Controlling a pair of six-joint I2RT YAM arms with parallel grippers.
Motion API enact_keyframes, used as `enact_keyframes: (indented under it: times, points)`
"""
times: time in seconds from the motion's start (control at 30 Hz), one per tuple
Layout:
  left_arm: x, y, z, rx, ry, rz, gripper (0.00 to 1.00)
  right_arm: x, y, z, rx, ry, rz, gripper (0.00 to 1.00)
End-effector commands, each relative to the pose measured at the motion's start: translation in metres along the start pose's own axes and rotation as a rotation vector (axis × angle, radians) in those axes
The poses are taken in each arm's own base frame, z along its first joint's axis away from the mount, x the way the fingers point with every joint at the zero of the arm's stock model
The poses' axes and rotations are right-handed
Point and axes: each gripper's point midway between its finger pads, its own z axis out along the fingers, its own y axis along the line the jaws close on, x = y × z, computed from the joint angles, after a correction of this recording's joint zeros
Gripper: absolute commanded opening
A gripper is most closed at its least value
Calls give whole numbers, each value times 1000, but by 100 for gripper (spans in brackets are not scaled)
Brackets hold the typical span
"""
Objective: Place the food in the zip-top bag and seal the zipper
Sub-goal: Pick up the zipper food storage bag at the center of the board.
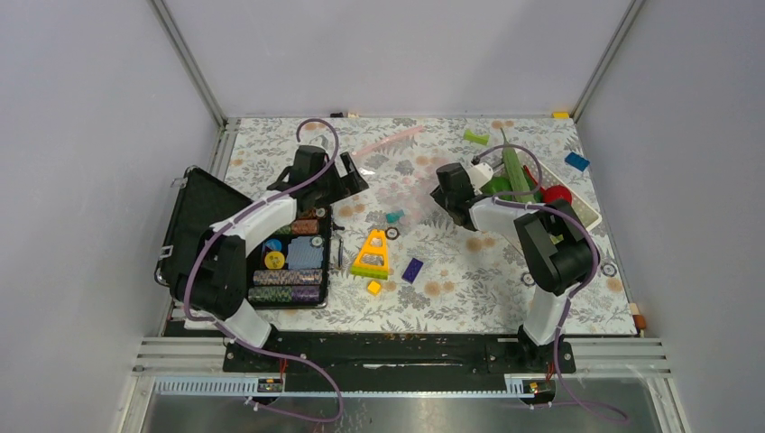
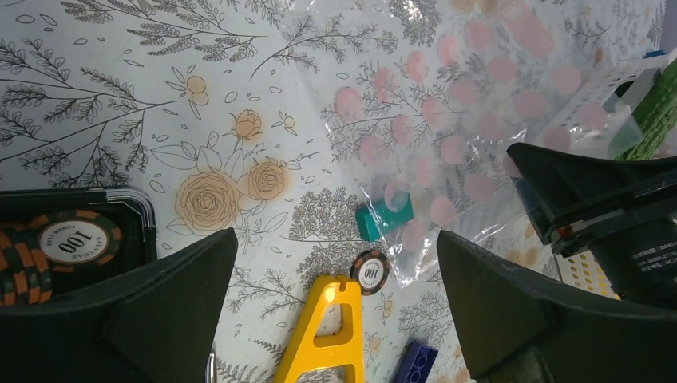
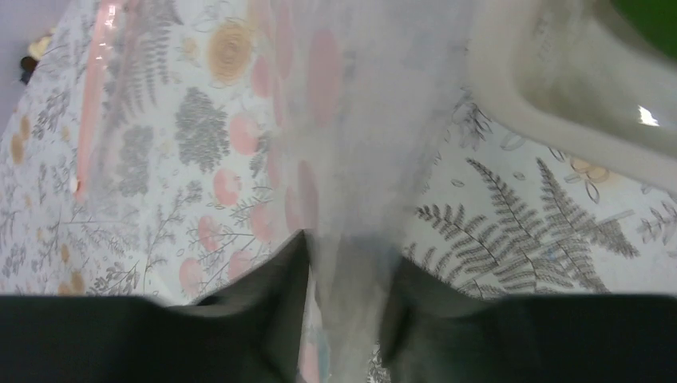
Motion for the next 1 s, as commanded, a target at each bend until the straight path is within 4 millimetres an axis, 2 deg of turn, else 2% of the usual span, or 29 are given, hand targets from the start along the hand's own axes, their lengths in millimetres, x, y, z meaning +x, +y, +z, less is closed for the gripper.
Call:
enact_keyframes:
  times: [0.0,0.07,0.1,0.23,0.33,0.5,0.6,0.83,0.97]
  points:
    - [-25,-10,-21,31,-95,28,99,-25,40,-6,-143,-100,64,28]
    - [-28,-7,-29,21,-110,36,99,-35,59,-20,-226,-104,-4,6]
    - [-29,-5,-34,9,-120,42,99,-42,71,-31,-277,-105,-47,0]
    - [-40,3,-59,-28,-208,64,99,-66,110,-86,-435,-75,-366,0]
    - [-51,7,-81,-50,-293,49,99,-77,131,-136,-573,-30,-550,0]
    - [-55,17,-106,-27,-362,-26,99,-58,129,-220,-798,187,-766,0]
    - [-47,16,-110,29,-332,-71,99,-41,123,-270,-935,369,-819,0]
    - [-37,26,-113,-1,-321,-100,99,-14,122,-372,-1288,536,-833,0]
    - [-35,35,-118,-40,-335,-102,99,-9,118,-433,-1539,684,-721,0]
